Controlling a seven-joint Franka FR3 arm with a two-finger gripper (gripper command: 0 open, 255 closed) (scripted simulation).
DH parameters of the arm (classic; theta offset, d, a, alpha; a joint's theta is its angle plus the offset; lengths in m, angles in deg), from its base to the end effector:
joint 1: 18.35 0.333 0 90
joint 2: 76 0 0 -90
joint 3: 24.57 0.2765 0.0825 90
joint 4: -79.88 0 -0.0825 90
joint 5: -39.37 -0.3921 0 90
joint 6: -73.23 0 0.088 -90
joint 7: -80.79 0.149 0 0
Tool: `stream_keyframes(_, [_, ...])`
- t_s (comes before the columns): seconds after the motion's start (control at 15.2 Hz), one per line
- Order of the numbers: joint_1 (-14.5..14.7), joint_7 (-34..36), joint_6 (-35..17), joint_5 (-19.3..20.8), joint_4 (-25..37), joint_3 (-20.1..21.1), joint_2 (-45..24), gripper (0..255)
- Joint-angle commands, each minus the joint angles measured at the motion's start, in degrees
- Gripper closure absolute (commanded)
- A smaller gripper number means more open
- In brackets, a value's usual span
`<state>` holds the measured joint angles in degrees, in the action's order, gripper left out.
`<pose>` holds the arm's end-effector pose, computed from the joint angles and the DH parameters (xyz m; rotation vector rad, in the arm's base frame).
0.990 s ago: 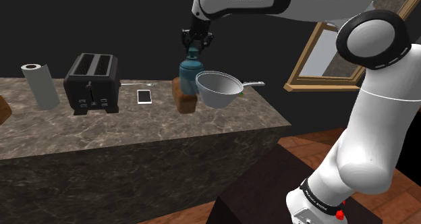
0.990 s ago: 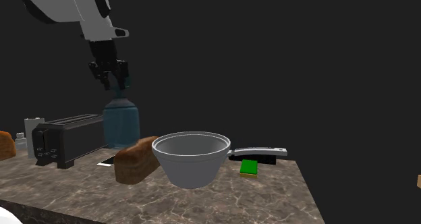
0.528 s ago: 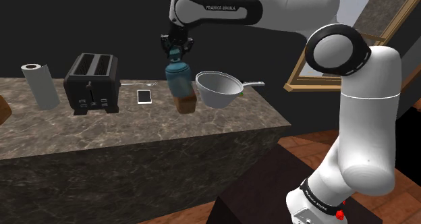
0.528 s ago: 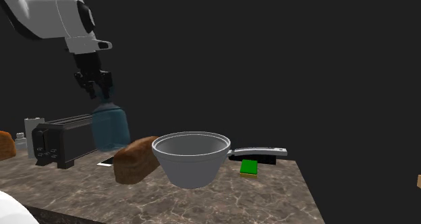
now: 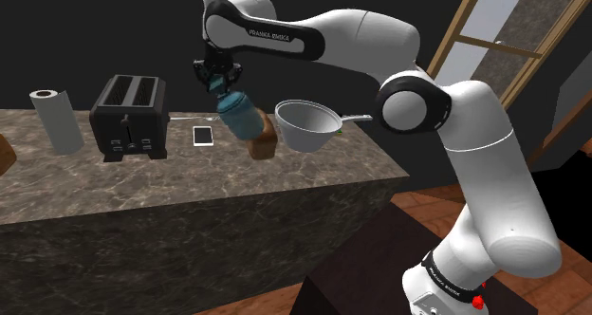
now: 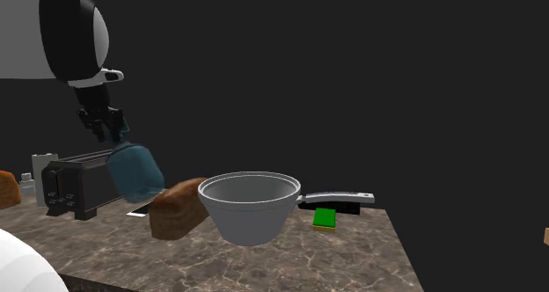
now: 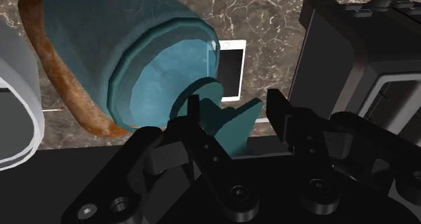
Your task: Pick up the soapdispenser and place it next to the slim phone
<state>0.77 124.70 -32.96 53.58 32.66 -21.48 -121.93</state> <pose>0.7306 0.2502 0.4046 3.0064 -0.5434 0.4666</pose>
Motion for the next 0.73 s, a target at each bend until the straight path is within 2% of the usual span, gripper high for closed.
stream_keyframes(0.0, [0.33, 0.42, 0.16, 0.13, 1.67, -0.17, -2.32, 255])
stream_keyframes(0.66, [0.01, 2.24, -8.38, 0.58, -8.54, -0.46, -0.81, 255])
